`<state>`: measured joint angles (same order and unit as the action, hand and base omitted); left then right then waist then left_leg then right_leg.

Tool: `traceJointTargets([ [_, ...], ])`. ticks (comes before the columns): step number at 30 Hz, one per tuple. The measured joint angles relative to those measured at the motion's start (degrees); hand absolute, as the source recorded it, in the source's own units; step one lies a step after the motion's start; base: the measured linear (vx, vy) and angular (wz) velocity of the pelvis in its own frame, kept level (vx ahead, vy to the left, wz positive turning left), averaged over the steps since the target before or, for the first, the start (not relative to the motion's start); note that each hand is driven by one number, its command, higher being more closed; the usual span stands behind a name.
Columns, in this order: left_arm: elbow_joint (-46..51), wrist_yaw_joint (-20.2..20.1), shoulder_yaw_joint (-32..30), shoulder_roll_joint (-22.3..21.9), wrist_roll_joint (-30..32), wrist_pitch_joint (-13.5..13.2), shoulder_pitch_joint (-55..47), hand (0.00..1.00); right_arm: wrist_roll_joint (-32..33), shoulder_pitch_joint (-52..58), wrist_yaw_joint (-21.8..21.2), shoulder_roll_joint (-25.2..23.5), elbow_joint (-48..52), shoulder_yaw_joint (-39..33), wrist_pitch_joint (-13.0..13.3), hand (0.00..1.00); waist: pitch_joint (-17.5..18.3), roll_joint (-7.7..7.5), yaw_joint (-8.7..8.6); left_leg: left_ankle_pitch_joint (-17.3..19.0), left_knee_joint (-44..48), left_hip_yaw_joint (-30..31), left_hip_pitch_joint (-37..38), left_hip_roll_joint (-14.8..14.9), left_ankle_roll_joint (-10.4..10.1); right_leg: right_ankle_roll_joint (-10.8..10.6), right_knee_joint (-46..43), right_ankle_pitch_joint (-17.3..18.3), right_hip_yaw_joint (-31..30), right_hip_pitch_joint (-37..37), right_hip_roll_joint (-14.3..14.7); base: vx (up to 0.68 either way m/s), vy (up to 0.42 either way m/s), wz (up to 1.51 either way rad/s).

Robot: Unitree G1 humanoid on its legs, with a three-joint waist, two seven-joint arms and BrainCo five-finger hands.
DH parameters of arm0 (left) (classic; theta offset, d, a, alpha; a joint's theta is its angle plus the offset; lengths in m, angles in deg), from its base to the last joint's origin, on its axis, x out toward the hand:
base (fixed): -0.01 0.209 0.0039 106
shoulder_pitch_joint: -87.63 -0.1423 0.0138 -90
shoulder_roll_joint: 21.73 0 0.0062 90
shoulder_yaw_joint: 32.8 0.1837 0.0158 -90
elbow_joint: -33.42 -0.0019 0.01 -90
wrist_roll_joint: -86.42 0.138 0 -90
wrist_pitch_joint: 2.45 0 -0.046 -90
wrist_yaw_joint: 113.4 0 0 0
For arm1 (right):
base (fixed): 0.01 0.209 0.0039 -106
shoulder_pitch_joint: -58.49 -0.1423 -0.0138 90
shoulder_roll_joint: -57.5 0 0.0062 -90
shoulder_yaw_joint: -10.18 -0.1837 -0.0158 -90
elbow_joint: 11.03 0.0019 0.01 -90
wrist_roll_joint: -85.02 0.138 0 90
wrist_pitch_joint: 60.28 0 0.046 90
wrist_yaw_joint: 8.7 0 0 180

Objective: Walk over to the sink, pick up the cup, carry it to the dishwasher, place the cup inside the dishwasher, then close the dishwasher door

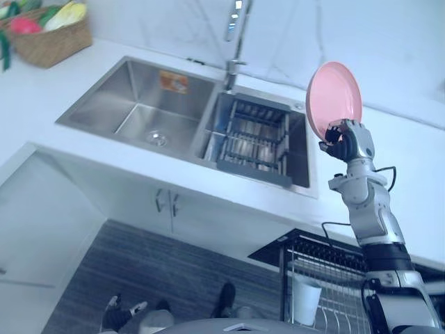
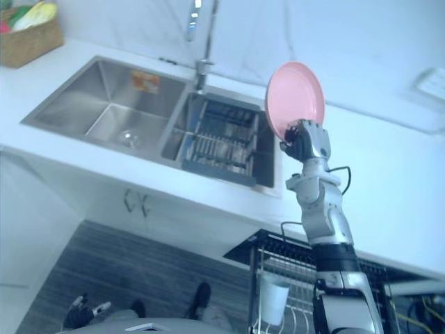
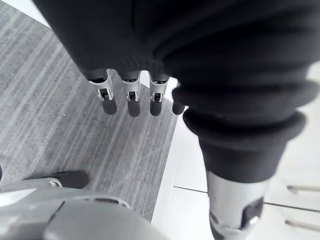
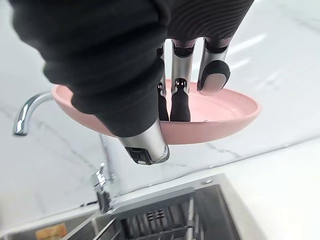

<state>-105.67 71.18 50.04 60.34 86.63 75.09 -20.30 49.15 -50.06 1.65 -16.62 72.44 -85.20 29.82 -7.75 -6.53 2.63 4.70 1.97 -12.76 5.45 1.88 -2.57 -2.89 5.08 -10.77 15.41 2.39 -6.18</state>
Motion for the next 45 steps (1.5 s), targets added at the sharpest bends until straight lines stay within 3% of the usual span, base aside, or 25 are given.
traceJointTargets([
  [3, -0.91, 0.03, 0.59, -0.53, 0.09, -0.20, -0.27, 0.00, 0.17, 3.27, -1.64, 0.00, 4.17, -1.23, -0.03, 1.00, 0.93, 1.55, -1.60, 3.43, 4.11, -4.98, 0.03, 0.04, 0.47, -0.40, -0.03, -1.29, -6.20, 1.47, 0.59, -0.03, 0.057, -1.02],
  [6, -1.01, -0.32, 0.48, -0.56, 0.16, 0.59, -0.26, 0.00, 0.00, 7.00, -2.42, -0.38, 6.54, -3.96, -0.32, 1.00, 0.99, 1.70, -2.91, 7.72, 9.93, -8.40, -0.67, 0.43, 0.75, -0.59, -0.12, -1.88, -11.84, 2.89, 1.54, -0.06, 0.077, -1.11],
  [8, -1.07, -1.34, 0.46, -0.58, 0.63, 1.62, -0.30, 0.00, -0.04, 9.92, -2.76, -0.66, 7.95, -5.41, -0.68, 1.00, 1.08, 1.80, -3.55, 9.45, 12.22, -11.35, -0.16, 1.51, 1.33, -0.12, -0.03, 2.07, -10.34, 3.11, 2.38, -0.10, 0.071, -0.94],
  [9, -0.96, -1.51, 0.25, -1.46, 1.16, 2.41, -0.31, 0.00, -0.02, 11.04, -2.78, -1.07, 8.22, -5.66, -0.60, 1.00, 2.03, 4.74, -4.00, 9.04, 10.71, -14.49, -0.02, 4.26, 2.09, 1.11, -1.67, 7.14, -5.10, 3.46, 3.05, -0.10, 0.093, -1.28],
  [10, -0.51, -1.52, -0.22, -2.33, 1.14, 2.44, -0.31, 0.00, -0.03, 10.72, -2.83, -1.17, 8.22, -5.18, -0.13, 1.00, 1.96, 5.30, -3.64, 8.97, 9.84, -18.23, 0.74, 5.48, 2.02, 4.70, -10.26, 7.93, 1.41, 6.15, 1.98, -0.10, 0.111, -1.49],
  [12, -0.69, -1.29, -1.40, -2.30, 1.11, 2.88, -0.30, 0.00, -0.03, 10.47, -2.87, -1.19, 8.10, -4.43, 0.36, 1.00, 1.88, 5.13, -3.81, 9.04, 9.63, -22.53, 1.29, 5.88, 2.13, 6.45, -22.47, 11.48, 9.29, 7.49, -2.05, -0.05, 0.078, -1.23],
  [14, -0.86, -1.12, -1.67, -2.32, 0.96, 3.40, -0.32, 0.00, -0.11, 9.89, -4.02, -1.68, 7.70, -3.64, 0.98, 1.00, 2.48, 4.11, -3.63, 9.03, 10.46, -26.91, 2.27, 6.46, 2.11, 7.10, -28.95, 15.73, 15.66, 4.94, -6.04, 0.03, -0.003, -1.08],
  [15, -1.03, -1.12, -1.75, -2.30, 0.96, 3.47, -0.25, 0.00, -0.27, 9.04, -4.16, -2.10, 7.52, -2.74, 1.20, 1.00, 2.58, 3.71, -3.64, 9.09, 11.94, -28.36, 2.09, 7.06, 2.09, 7.55, -29.64, 16.15, 17.84, 3.28, -7.27, 0.08, -0.066, -1.18],
  [16, -0.96, -1.13, -2.10, -2.15, 0.80, 3.55, -0.06, 0.00, -0.47, 7.81, -4.36, -2.25, 7.23, -1.49, 1.48, 1.00, 2.86, 2.77, -3.30, 9.28, 14.30, -28.67, 1.33, 7.59, 2.03, 7.32, -27.61, 15.10, 18.82, 2.88, -6.85, 0.02, -0.136, -1.44],
  [17, -1.61, -1.18, -2.98, -2.47, -0.14, 3.88, 0.88, 0.00, -0.52, 6.17, -5.17, -2.29, 6.36, -0.39, 2.65, 1.00, 3.17, 3.42, -2.25, 9.06, 15.68, -26.54, 0.45, 8.80, 2.54, 9.08, -22.11, 12.33, 19.01, 2.07, -3.19, -0.01, -0.171, -1.43],
  [19, -1.72, -1.19, -2.82, -3.26, -0.15, 3.88, 1.61, 0.00, -0.54, 4.52, -5.67, -2.46, 5.59, 0.58, 3.54, 1.00, 3.36, 5.04, -0.90, 7.96, 12.17, -24.30, 0.24, 9.79, 2.22, 8.90, -10.09, 6.93, 14.78, 0.11, 1.97, -0.08, -0.213, -1.40],
  [20, -1.66, -1.22, -2.64, -3.71, -0.09, 3.80, 2.87, 0.00, -0.53, 4.12, -6.42, -2.11, 5.79, 0.47, 3.68, 1.00, 2.96, 5.30, -1.34, 8.69, 10.41, -24.49, 0.98, 9.42, -0.65, 7.16, -11.24, 11.58, 16.12, -0.07, 1.10, -0.04, -0.215, -0.97],
  [21, -2.12, -1.22, -2.41, -3.46, -0.09, 4.05, 4.01, 0.00, -0.54, 4.24, -6.79, -2.31, 5.42, 0.62, 3.49, 1.00, 2.51, 4.66, -1.13, 8.58, 11.02, -25.04, 1.08, 9.11, -0.86, 4.22, -11.35, 11.80, 17.86, -0.06, 0.12, -0.02, -0.181, -0.55],
  [27, -2.30, -1.19, -1.77, -2.79, 0.18, 4.42, 4.93, 0.00, -0.44, 5.35, -10.96, -3.04, 5.89, 0.20, 2.10, 1.00, 1.08, 5.10, -1.15, 6.92, 10.13, -23.06, -0.19, 10.54, -3.17, 4.17, -0.41, 5.44, 17.29, -3.10, 5.33, -0.10, -0.115, -0.17],
  [33, -2.87, -1.13, -2.23, -2.00, 1.81, 2.98, 5.41, 0.00, -0.28, 8.04, -11.00, -4.05, 9.83, -0.96, 0.45, 1.00, -2.41, 3.65, -0.84, 4.22, 7.67, -21.28, -2.02, 9.09, -2.50, 4.54, -0.02, 4.51, 18.09, -1.25, 4.69, -0.11, 0.074, 0.11],
  [40, -3.24, -1.13, -1.80, -1.22, 2.23, 2.28, 8.40, 0.00, 0.00, 6.74, -11.41, -5.46, 10.00, -1.86, -0.76, 1.00, -6.33, 3.88, -0.78, 4.59, 10.92, -20.19, -7.28, 8.12, -0.55, 4.05, -0.02, 1.97, 18.19, 2.91, 2.85, -0.06, 0.176, 0.04],
  [45, -2.34, -1.18, -1.34, -1.15, 2.01, 2.29, 11.77, 0.00, 0.69, 1.56, -11.27, -5.44, 7.07, -1.16, -2.98, 1.00, -10.46, 4.94, -0.89, 5.39, 13.85, -19.95, -11.81, 7.24, 1.48, 3.77, -0.01, -0.33, 17.98, 6.21, 1.18, -0.08, 0.166, 0.03],
])
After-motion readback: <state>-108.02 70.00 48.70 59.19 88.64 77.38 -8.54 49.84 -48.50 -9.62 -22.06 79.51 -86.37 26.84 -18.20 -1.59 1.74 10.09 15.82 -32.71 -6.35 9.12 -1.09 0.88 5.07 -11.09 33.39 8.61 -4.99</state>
